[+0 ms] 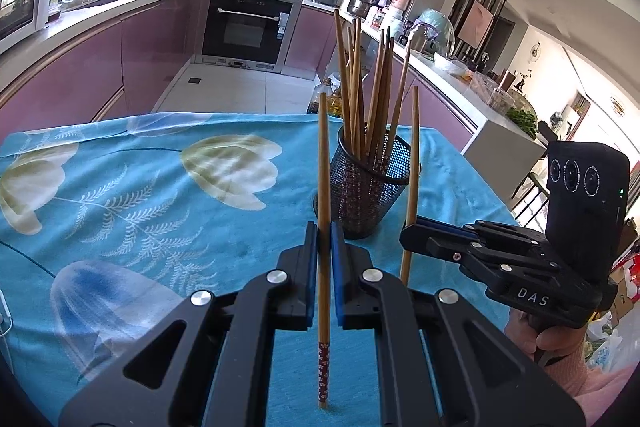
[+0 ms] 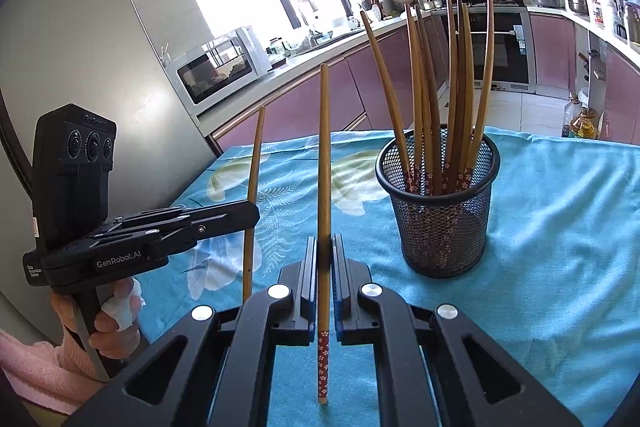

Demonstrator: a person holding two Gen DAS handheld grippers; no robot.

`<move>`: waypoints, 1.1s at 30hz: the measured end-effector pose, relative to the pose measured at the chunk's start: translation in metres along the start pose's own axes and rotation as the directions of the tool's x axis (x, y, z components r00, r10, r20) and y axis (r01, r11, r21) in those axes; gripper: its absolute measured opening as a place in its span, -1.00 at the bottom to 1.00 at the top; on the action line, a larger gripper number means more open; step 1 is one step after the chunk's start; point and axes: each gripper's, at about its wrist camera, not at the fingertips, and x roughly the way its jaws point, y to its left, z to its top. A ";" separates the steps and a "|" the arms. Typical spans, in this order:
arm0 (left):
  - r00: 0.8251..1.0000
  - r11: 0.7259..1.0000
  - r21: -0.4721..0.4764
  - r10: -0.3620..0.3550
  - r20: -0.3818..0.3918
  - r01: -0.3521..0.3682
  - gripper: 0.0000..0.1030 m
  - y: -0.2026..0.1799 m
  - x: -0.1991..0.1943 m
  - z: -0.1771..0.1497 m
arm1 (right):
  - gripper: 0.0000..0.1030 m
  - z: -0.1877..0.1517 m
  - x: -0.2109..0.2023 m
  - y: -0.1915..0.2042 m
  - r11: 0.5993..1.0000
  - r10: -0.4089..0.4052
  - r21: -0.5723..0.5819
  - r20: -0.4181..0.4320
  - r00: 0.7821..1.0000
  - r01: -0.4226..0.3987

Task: Organize utensils
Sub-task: 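Carry both held chopsticks upright over the black mesh holder with both tools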

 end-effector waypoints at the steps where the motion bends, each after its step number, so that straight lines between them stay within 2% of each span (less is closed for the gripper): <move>1: 1.000 1.000 0.000 -0.001 0.002 0.001 -0.86 0.000 -0.001 0.000 | -0.89 0.000 -0.001 -0.001 1.000 -0.002 0.000 0.001 1.000 0.002; 33: 0.999 0.999 0.015 -0.029 0.021 0.029 -0.86 -0.013 -0.006 0.010 | -0.89 0.011 -0.014 -0.007 1.000 -0.010 0.004 0.048 0.999 0.010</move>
